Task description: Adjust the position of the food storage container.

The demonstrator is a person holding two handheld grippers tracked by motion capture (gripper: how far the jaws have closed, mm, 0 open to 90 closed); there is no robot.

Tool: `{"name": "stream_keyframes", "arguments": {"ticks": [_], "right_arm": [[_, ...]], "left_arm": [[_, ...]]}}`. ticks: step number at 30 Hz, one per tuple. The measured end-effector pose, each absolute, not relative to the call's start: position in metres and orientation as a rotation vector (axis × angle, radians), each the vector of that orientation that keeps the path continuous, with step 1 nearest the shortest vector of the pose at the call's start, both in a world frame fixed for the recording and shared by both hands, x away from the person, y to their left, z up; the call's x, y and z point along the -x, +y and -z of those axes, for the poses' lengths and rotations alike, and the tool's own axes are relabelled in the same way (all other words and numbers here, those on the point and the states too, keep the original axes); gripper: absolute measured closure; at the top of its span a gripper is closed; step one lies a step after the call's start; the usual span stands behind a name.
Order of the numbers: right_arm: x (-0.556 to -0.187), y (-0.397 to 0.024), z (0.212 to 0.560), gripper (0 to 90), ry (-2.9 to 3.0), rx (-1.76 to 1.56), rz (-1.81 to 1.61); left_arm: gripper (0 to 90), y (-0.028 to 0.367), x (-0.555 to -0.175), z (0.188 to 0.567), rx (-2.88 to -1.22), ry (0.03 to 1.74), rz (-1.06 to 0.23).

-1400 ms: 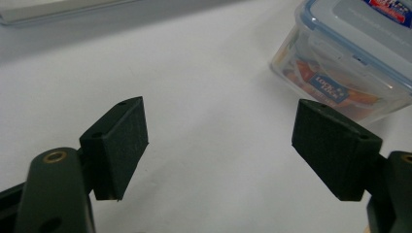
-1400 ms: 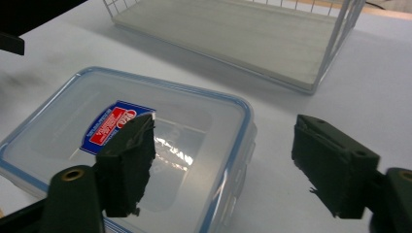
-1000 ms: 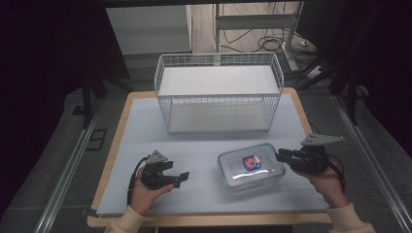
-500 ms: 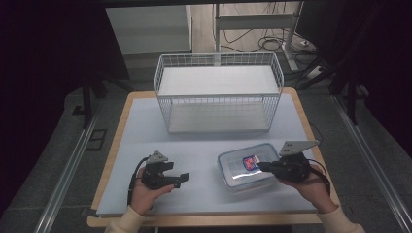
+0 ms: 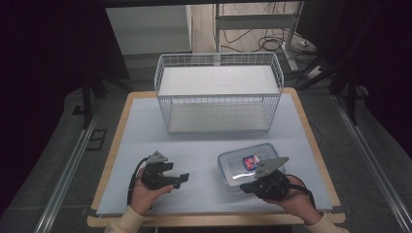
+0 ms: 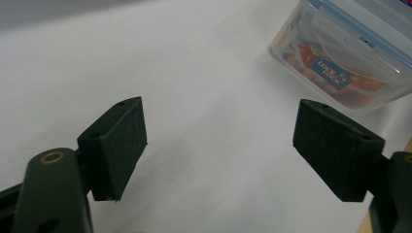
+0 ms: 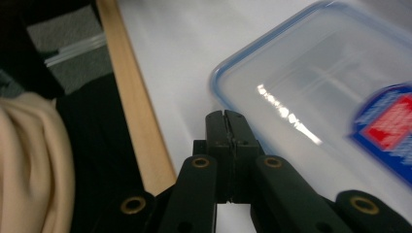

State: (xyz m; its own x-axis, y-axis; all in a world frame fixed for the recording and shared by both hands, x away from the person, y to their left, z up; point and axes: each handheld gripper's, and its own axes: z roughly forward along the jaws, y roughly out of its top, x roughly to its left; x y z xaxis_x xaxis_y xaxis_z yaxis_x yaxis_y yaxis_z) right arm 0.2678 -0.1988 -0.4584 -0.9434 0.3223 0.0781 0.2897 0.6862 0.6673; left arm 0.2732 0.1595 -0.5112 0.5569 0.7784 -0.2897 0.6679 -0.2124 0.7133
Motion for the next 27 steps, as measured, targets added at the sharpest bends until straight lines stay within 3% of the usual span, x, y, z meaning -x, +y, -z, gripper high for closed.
{"name": "stream_keyframes", "arguments": {"ticks": [13,27], "right_arm": [[-0.266,-0.178,0.485,90.0,2.886,-0.458,-0.938],[-0.283,-0.147,0.494,90.0,2.737,-0.593,-0.981]], "left_arm": [[19.3,0.159,-0.273,0.512,-1.944,1.174,-0.156],[19.2,0.161,-0.274,0.513,-1.950,1.175,-0.153]]}}
